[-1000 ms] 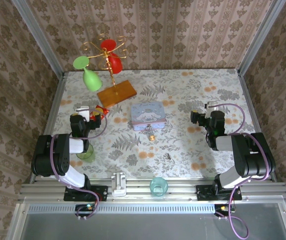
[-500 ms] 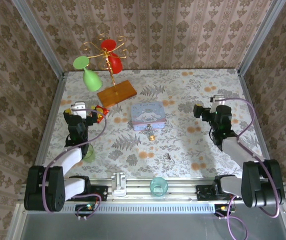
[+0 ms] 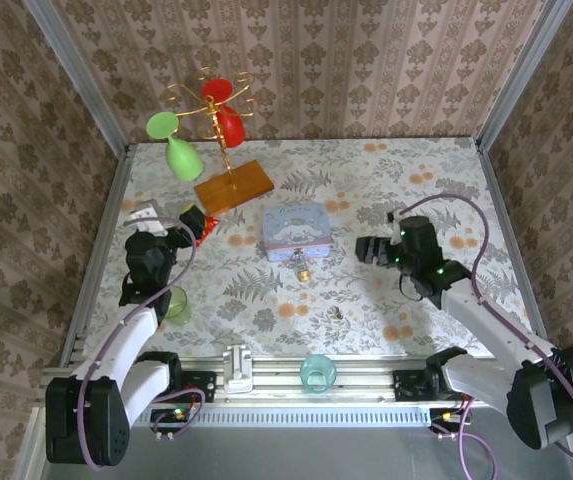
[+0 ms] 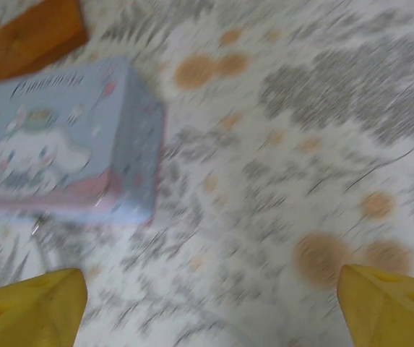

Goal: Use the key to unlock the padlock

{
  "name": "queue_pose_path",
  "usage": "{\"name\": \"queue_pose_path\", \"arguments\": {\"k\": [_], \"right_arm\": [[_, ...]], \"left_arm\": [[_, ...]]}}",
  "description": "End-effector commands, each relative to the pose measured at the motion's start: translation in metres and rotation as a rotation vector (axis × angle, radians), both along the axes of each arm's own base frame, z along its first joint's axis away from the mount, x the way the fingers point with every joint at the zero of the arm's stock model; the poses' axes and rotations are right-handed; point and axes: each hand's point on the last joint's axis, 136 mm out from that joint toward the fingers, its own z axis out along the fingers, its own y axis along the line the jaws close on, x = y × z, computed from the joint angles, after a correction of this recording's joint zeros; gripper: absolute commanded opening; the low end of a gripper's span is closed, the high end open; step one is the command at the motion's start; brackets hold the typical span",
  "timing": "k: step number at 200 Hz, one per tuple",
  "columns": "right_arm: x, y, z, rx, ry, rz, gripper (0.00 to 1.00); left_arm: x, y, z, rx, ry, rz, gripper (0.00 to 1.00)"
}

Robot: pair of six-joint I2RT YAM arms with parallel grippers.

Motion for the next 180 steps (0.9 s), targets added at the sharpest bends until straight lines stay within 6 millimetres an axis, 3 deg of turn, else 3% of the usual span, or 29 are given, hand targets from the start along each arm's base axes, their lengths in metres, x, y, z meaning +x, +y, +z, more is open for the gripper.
{"name": "queue_pose_path", "arguments": {"k": [1, 31, 34, 76, 122, 180], "right_arm": [[-0.030, 0.006, -0.025, -0.042, 0.128, -0.037, 0.86], [-0.055, 0.024, -0.058, -0.060, 0.236, -0.052, 0.64], [-0.059, 0.028, -0.062, -0.060, 0.249, -0.053, 0.62], [-0.089, 0.056, -0.086, -0.090, 0.275, -0.040, 0.58], [-0.101, 0.072, -0.110, -0.130, 0.321, -0.024, 0.48], [-0.112, 0.087, -0.122, -0.195, 0.312, 0.001, 0.45]], "left_arm": [[-0.011, -0.056, 0.008, -0.033, 0.133, -0.213, 1.00], [-0.039, -0.107, -0.008, 0.034, 0.226, -0.328, 1.00], [-0.046, -0.119, -0.009, 0.043, 0.231, -0.362, 1.00], [-0.088, -0.178, -0.034, 0.084, 0.341, -0.486, 1.00], [-0.112, -0.209, -0.063, 0.057, 0.405, -0.544, 1.00], [-0.124, -0.223, -0.073, 0.061, 0.417, -0.576, 1.00]]}}
